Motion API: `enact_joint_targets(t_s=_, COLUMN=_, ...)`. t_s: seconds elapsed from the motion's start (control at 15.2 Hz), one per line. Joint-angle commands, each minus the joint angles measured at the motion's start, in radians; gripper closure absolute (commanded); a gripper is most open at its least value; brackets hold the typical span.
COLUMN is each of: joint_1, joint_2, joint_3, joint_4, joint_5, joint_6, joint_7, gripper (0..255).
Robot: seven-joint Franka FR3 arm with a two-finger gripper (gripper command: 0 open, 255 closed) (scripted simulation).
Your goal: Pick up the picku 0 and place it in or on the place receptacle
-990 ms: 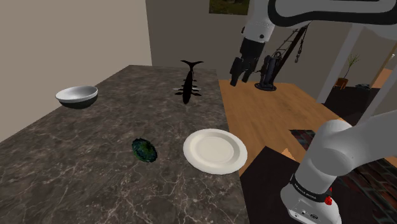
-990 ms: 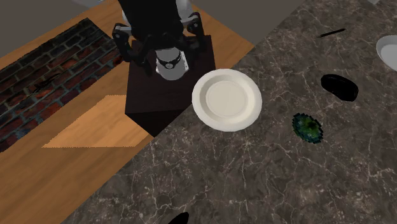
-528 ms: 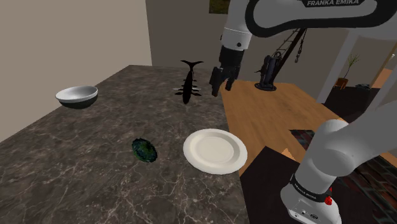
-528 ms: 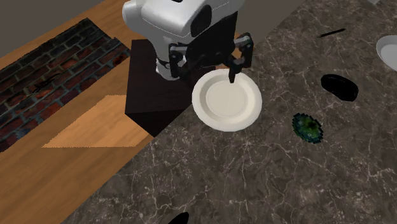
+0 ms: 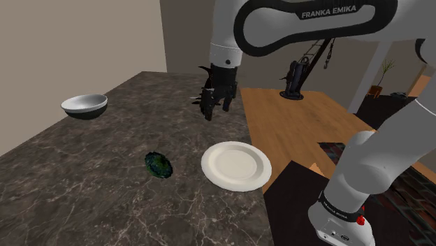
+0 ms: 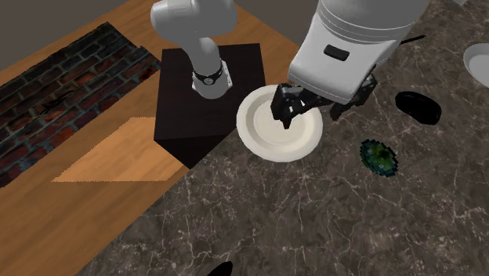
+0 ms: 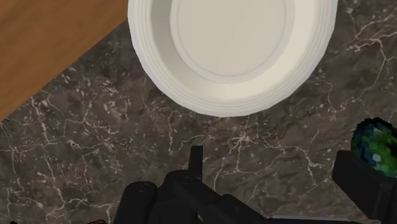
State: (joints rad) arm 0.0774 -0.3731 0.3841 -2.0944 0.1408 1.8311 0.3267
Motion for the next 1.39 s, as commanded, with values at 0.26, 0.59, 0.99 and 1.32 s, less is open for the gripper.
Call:
enact_joint_targets(t_s=0.26, joint_1=0.023, joint_2=0.205, joint_3=0.121, joint_4=0.136, joint_5=-0.072, joint_6=0.032, joint_7=0.135, gripper=0)
enact_joint_targets(t_s=0.59, joint_1=0.065, joint_2=0.404, joint_3=0.2, joint_4=0.285, joint_5=-0.18, joint_6=0.028, joint_7=0.258, gripper=0)
enact_joint_targets(t_s=0.99, joint_1=0.154, joint_2=0.619, joint_3=0.233, joint_4=0.454, joint_5=-0.307, joint_6=0.003, joint_7=0.371, gripper=0)
enact_joint_targets(t_s=1.32, joint_1=0.153, joint_2=0.628, joint_3=0.229, joint_4=0.397, joint_5=-0.315, joint_6=0.066, joint_7=0.377, gripper=0)
